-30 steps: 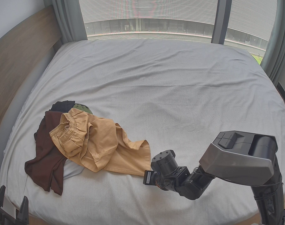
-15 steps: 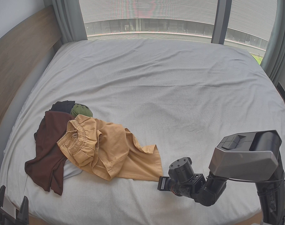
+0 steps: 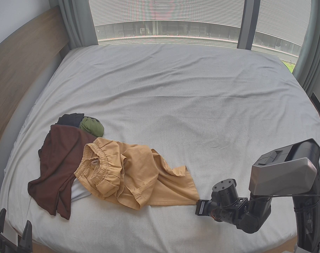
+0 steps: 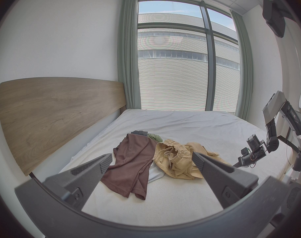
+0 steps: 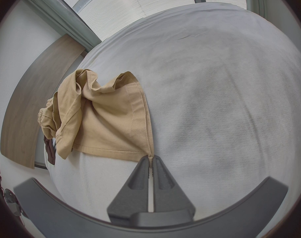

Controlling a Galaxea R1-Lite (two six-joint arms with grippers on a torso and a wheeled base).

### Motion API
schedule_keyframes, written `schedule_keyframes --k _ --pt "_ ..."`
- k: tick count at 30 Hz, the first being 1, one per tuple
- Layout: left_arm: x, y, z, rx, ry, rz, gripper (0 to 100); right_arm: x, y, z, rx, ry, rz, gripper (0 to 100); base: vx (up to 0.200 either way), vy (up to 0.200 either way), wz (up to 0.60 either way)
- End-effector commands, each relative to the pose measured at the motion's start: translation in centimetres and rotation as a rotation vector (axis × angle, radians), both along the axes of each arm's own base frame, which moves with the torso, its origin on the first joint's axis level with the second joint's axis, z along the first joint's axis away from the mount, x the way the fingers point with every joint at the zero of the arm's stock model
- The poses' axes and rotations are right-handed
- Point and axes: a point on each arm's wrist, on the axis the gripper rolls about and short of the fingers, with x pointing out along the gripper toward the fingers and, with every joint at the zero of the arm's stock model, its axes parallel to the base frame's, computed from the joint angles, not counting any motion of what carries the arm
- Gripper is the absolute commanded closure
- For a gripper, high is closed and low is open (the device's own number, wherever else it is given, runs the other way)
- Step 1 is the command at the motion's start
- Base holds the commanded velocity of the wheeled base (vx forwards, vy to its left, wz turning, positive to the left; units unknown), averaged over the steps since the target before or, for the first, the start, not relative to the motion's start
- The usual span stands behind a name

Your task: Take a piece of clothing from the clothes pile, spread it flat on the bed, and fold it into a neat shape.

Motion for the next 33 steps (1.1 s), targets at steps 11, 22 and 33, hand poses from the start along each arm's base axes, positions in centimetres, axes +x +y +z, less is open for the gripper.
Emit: schedule_keyframes --k 11,22,33 --pt "0.1 0.0 -0.5 0.001 0.008 -0.001 0 -1.0 -5.6 0.2 -0.028 0.001 -0.057 100 0.000 0.000 0.00" --pt "0.1 0.0 -0.5 0.002 0.008 -0.001 0 -2.2 -7.8 0.4 -0.019 0.017 -0.075 100 0.000 0.000 0.00" --pt "0.1 0.0 -0.5 0.004 0.008 -0.001 0 -3.1 -9.5 0.1 -0.050 0.029 -0.080 100 0.000 0.000 0.00"
